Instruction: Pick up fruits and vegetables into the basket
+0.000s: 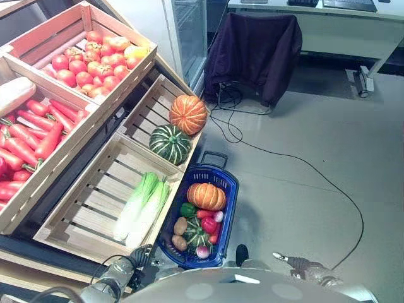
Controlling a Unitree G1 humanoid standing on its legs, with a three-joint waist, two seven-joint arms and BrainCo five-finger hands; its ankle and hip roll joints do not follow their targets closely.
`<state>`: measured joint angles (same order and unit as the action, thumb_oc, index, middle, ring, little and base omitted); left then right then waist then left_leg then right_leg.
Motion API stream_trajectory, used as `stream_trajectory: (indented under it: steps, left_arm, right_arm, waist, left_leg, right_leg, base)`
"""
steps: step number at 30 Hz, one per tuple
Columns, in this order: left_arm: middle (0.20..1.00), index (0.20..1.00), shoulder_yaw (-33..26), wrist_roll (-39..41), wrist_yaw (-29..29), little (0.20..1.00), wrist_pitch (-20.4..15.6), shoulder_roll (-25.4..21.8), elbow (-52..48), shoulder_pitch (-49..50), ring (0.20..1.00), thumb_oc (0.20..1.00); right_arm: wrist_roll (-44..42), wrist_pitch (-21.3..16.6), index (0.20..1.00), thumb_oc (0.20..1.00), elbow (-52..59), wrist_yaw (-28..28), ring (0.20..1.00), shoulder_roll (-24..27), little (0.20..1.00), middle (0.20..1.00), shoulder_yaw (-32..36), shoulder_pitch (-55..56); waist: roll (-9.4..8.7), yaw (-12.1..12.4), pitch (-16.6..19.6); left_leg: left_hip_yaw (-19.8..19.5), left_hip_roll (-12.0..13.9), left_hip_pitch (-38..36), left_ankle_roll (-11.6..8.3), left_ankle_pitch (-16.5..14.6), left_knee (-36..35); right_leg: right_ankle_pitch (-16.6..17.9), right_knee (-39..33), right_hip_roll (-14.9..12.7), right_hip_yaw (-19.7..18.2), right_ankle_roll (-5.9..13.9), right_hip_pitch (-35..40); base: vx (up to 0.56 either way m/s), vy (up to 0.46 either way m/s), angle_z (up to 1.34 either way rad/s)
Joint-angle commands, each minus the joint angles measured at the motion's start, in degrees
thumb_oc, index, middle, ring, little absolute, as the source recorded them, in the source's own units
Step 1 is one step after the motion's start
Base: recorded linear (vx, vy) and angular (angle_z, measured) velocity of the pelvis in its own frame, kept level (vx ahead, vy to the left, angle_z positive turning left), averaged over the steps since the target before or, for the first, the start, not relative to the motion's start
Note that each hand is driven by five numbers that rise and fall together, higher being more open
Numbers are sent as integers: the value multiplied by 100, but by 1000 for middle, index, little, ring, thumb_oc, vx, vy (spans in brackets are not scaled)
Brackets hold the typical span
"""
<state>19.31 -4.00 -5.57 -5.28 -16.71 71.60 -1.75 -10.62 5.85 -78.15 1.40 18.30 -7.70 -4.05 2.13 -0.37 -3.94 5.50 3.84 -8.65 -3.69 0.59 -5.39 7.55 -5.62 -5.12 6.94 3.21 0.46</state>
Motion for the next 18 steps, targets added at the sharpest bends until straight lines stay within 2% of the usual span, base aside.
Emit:
stream_trajectory:
  steps: [1, 18]
  left_arm:
    - [1000, 1000, -78, 88, -17, 1000, -162, -21, 343, -302, 1000, 1000]
    - [1000, 1000, -120, 105, -88, 1000, -192, -12, 367, -289, 1000, 1000]
  right_arm:
    - [20, 7, 1000, 1000, -277, -24, 1000, -86, 1000, 1000, -222, -385]
    - [35, -5, 1000, 1000, -309, -7, 1000, -99, 1000, 1000, -210, -358]
  waist:
    - [-174, -74, -162]
    - [-205, -47, -166]
  left_leg:
    - [-248, -90, 191, 22, -421, 39]
    - [-267, -89, 167, 31, -448, 39]
  right_leg:
    - [-800, 62, -178, 28, 458, 593]
    - [-819, 62, -179, 52, 458, 619]
  base:
    - [-11, -75, -28]
    - [0, 0, 0]
